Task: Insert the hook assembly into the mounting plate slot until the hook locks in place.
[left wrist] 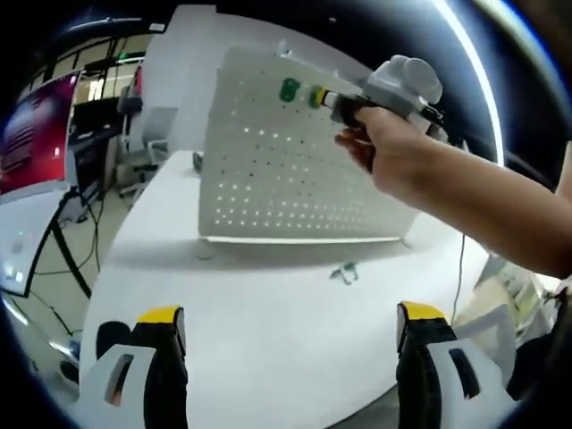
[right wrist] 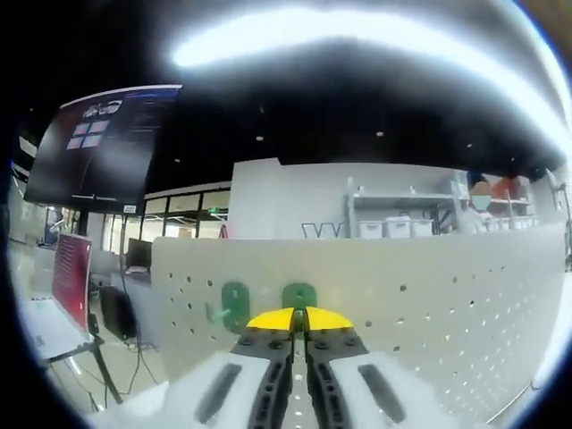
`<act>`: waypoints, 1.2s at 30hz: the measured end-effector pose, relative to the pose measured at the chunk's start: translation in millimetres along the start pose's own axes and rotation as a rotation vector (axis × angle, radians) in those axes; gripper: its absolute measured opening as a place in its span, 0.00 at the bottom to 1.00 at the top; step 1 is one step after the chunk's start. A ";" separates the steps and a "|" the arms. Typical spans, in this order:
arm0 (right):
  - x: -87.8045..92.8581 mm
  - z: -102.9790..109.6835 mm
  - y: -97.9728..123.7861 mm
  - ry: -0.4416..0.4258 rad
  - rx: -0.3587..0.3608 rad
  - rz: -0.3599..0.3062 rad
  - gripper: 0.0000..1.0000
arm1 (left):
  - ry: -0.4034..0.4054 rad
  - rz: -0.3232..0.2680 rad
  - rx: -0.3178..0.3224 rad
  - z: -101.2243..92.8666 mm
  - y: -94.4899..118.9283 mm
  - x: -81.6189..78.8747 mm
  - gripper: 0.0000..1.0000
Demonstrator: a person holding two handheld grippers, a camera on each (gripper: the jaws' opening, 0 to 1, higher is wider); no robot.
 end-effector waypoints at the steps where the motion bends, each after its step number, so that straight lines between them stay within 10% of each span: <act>1: 0.0 0.0 -0.2 0.003 0.000 0.001 0.00 | 0.000 0.000 0.000 -0.4 0.1 0.5 1.00; 20: -12.7 3.8 0.7 0.036 -0.008 0.000 0.04 | -0.003 0.005 -0.012 2.2 5.8 2.6 1.00; 36: -94.9 -44.5 31.4 0.068 0.019 -0.083 0.14 | -0.052 -0.010 0.005 -11.1 16.3 -9.1 1.00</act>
Point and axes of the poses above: the point that each gripper's makers call its tool centre point, and the gripper's own axes: y roughly backward along the fingers, z roughly to its left, x roughly out of its underside, the point moved 1 cm from there along y, roughly backward along the fingers, and after that the axes turned 8 degrees about -y, right-handed, at the moved point
